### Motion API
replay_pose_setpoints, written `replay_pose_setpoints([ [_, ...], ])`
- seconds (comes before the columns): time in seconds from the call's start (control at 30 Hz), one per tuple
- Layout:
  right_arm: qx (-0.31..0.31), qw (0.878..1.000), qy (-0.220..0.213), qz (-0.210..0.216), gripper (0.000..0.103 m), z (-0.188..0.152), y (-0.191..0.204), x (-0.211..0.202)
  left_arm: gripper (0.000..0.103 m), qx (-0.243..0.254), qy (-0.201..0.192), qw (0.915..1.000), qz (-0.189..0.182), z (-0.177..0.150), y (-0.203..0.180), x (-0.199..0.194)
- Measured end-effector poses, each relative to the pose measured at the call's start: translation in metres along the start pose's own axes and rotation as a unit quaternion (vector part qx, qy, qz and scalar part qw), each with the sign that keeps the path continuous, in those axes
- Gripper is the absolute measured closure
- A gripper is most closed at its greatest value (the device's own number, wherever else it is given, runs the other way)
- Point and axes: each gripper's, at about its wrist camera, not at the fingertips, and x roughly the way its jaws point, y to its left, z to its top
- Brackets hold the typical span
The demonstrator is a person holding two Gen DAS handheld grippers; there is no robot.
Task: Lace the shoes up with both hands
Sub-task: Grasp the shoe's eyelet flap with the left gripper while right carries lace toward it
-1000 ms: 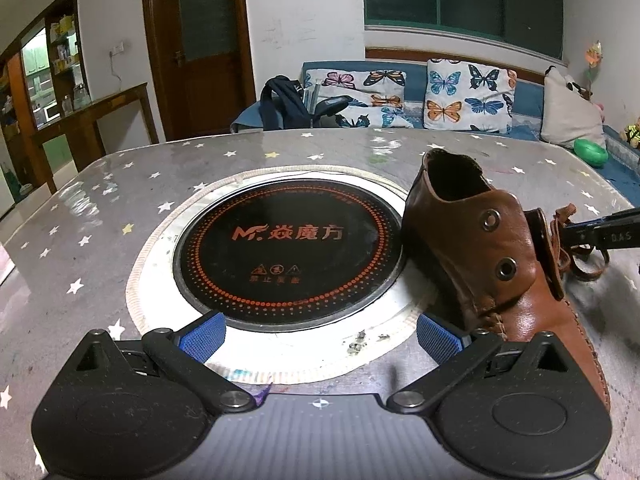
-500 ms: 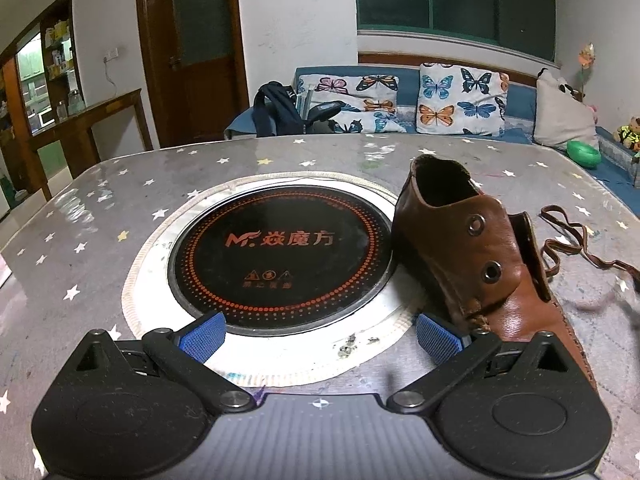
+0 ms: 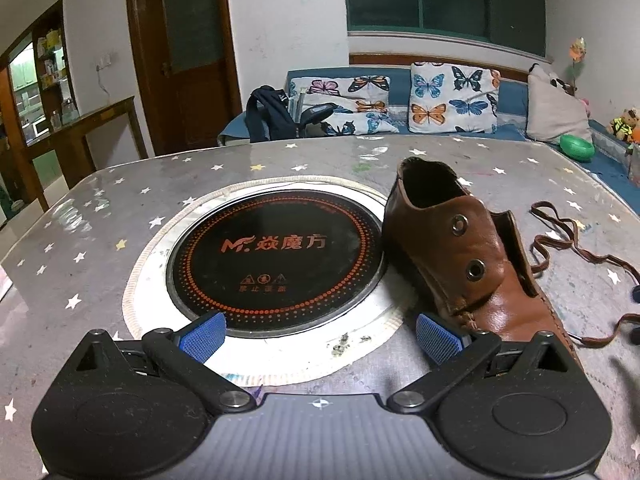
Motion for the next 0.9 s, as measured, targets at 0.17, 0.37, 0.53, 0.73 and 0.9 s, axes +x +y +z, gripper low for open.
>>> replay_pose_setpoints([
  [0.17, 0.005, 1.000, 0.010, 0.027, 0.072, 0.006, 0.007, 0.022, 0.000, 0.024, -0.005, 0.9993, -0.028, 0.002, -0.004, -0.009],
  [0.37, 0.027, 0.999, 0.013, 0.045, 0.098, 0.004, 0.004, 0.023, 0.000, 0.063, -0.011, 0.9935, -0.094, 0.010, -0.015, -0.021],
  [0.53, 0.005, 1.000, 0.004, 0.017, 0.101, 0.002, 0.012, 0.018, 0.000, 0.100, -0.023, 0.9844, -0.143, 0.015, -0.030, -0.028],
  [0.73, -0.037, 0.998, -0.038, -0.022, 0.101, 0.007, 0.018, 0.001, 0.002, 0.154, -0.053, 0.9709, -0.176, 0.022, -0.046, -0.035],
  [0.9, -0.078, 0.995, -0.054, -0.037, 0.101, 0.013, 0.025, -0.005, 0.016, 0.194, -0.055, 0.9613, -0.188, 0.025, -0.051, -0.033],
])
